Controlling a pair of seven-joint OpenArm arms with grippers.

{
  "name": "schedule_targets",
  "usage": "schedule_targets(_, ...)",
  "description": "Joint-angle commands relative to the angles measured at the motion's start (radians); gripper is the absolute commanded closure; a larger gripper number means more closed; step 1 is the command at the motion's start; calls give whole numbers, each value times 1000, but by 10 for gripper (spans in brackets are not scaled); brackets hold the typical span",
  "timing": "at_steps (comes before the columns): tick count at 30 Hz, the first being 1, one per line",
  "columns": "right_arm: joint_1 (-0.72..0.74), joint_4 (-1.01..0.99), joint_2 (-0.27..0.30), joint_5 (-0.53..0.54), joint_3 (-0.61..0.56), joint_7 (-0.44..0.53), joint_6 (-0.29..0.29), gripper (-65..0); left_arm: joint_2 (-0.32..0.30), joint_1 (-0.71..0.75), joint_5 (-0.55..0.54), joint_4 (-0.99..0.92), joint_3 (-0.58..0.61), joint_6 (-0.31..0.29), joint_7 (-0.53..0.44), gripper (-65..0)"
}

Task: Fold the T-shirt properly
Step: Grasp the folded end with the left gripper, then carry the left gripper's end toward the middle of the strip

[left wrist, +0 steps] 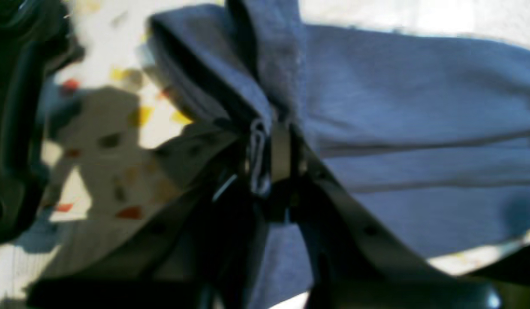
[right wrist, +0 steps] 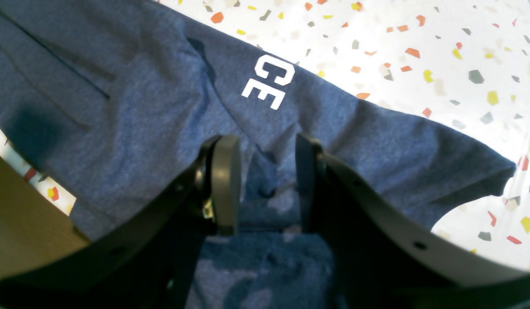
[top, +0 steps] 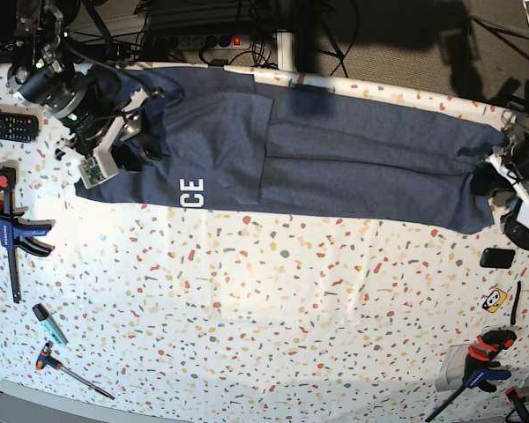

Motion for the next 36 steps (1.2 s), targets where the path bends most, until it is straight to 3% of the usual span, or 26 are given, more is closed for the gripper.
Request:
schedule_targets(1, 6, 18, 11, 12, 7, 24, 12, -216, -6, 1, -14, 63, -7, 5, 1, 0)
schedule_targets(4, 6, 18, 11, 12, 7, 23, 12, -216, 58, 53, -14, 219, -7, 29, 34, 0)
schedule_targets(11, 5, 18, 11, 16, 7, 24, 12, -216, 302, 134, -11, 409, 31, 31, 80, 0)
schedule_targets(14, 5, 18, 11, 16, 7, 23, 12, -216, 350, 122, 95, 408, 132, 32, 66, 0)
schedule_targets(21, 5, 18, 11, 16, 7, 23, 12, -216, 364, 108, 300, 408, 365, 242, -108, 0)
schedule_targets(23, 6, 18, 11, 16, 7, 23, 12, -216, 364, 94, 354, 408, 404, 276, -130, 0)
schedule_targets(26, 5, 18, 11, 16, 7, 23, 12, -216, 364, 79, 378, 408, 441, 293, -117, 0)
schedule_targets(28, 6, 18, 11, 16, 7, 25, 12, -216, 364, 78, 363, 408, 465, 293, -109, -100)
schedule_targets(30, 6, 18, 11, 15, 7, 27, 12, -216, 364, 79, 334, 408, 488, 293, -93, -152)
schedule_targets(36, 6, 18, 11, 16, 7, 35, 12, -216, 365, 77, 264, 408, 550, 266, -106, -158)
